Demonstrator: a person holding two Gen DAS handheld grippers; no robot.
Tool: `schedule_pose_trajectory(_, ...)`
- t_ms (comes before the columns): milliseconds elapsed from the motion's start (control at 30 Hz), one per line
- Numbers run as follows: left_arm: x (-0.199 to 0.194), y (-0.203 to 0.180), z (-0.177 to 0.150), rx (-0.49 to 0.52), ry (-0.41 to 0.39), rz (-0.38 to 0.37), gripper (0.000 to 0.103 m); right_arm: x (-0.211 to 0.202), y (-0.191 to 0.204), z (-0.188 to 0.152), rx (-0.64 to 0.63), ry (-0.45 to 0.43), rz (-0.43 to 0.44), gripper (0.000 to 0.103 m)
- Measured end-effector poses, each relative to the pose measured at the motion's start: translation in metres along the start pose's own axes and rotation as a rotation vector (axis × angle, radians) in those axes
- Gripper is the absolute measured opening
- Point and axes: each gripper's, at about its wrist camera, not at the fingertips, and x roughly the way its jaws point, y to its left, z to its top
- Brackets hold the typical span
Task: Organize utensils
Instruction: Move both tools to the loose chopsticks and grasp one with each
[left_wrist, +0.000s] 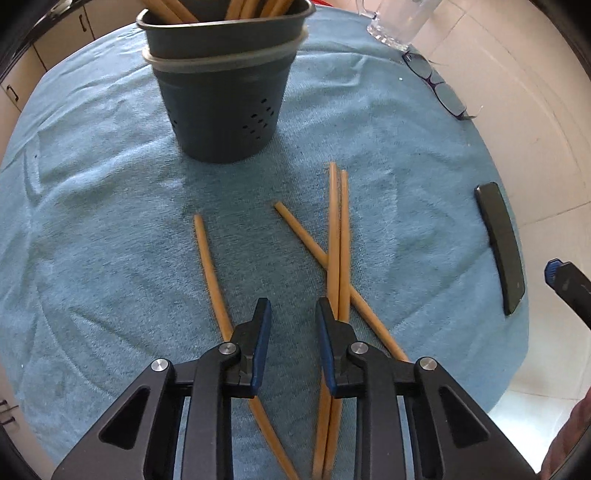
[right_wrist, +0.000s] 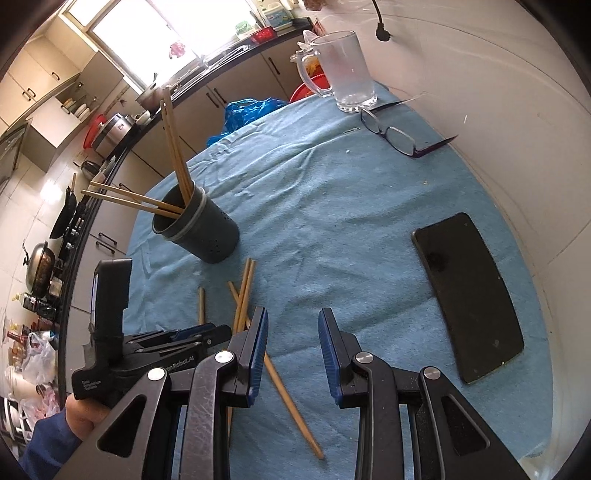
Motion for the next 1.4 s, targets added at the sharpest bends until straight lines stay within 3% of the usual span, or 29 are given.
schedule_pose_trajectory(400,-0.005,-0.016,0.002,0.101,-0.056,0.02,0.023,-0.001,-0.004,0.001,0.004,-0.002,-0.009,0.031)
schedule_pose_trajectory(633,-0.003,-0.019,0.004,0.113,-0.063,-0.028,0.017,0.0,-0.004,0.0,0.006,0.004,-0.01,0.031)
schedule_pose_trajectory(767,-0.004,-0.019,0.002,0.133,-0.057,-0.013,0.017,0.0,-0.007,0.0,0.013,0.001,-0.015,0.031)
schedule_pose_trajectory(1000,0.009,-0.018,0.008,0.108,-0.044,0.01,0.015,-0.002,-0.011,-0.002,0.021,0.0,-0.017,0.031)
schedule_pose_trajectory(1067,0.011,-0.018,0.013,0.08,-0.045,0.011,0.008,-0.001,-0.012,-0.002,0.022,0.003,-0.017,0.031)
schedule_pose_trajectory(1200,0.009,-0.008,0.011,0.019,-0.044,-0.009,0.007,0.0,-0.011,-0.003,0.019,0.01,-0.01,0.031)
schedule_pose_trajectory(1400,-0.013,0.008,-0.003,-0.029,-0.108,-0.036,0.007,0.008,-0.006,-0.003,0.017,0.032,0.01,0.031)
